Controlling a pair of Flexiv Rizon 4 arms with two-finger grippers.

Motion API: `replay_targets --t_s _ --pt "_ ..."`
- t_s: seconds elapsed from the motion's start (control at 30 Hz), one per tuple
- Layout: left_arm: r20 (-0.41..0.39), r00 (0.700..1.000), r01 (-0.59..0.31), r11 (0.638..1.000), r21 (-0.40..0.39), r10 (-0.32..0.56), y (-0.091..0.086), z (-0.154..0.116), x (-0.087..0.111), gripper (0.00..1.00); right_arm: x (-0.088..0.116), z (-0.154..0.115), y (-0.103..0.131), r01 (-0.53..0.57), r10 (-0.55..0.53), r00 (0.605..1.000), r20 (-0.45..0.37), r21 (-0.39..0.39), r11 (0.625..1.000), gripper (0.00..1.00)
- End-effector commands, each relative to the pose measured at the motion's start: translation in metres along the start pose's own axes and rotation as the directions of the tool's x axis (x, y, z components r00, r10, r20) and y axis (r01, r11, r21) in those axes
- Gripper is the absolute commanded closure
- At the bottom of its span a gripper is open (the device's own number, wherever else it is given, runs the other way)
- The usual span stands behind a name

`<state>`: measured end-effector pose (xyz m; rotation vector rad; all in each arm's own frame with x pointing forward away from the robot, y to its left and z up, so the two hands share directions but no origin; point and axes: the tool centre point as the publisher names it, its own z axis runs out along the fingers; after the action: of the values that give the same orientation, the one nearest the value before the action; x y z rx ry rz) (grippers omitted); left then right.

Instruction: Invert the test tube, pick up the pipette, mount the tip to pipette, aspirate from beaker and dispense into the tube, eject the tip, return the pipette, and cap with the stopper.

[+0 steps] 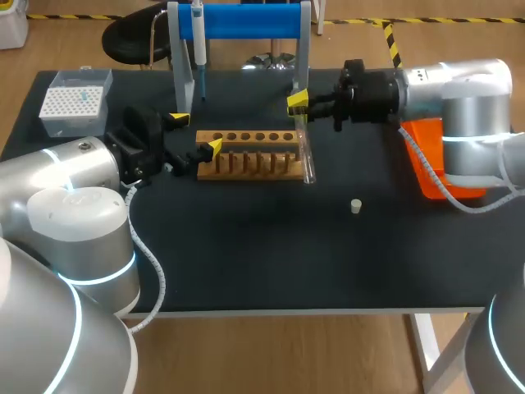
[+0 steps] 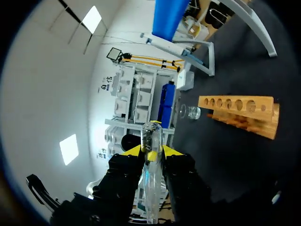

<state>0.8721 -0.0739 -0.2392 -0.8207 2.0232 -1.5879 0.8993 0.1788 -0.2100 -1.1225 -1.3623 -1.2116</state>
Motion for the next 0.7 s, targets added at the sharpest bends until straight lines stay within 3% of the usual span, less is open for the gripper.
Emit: replay_targets --t_s 0.03,0.23,0.7 --pt "-0.001 1.000 0.000 1.000 0.004 0.000 0.0013 0.0007 -0.0005 0.00 -0.0005 -0.0009 0.0029 -0.036 0.036 0.999 -0.003 0.009 0.999 1.00" --pt "-0.001 1.000 0.000 1.000 0.004 0.000 0.0013 0.0007 -0.0005 0.00 0.0008 -0.0008 0.0033 -0.093 0.093 0.995 -0.023 0.000 0.996 1.00" --pt "-0.001 1.000 0.000 1.000 0.004 0.000 0.0013 0.0007 -0.0005 0.00 0.0043 -0.0034 0.0049 -0.108 0.106 0.992 -0.066 -0.024 0.994 1.00"
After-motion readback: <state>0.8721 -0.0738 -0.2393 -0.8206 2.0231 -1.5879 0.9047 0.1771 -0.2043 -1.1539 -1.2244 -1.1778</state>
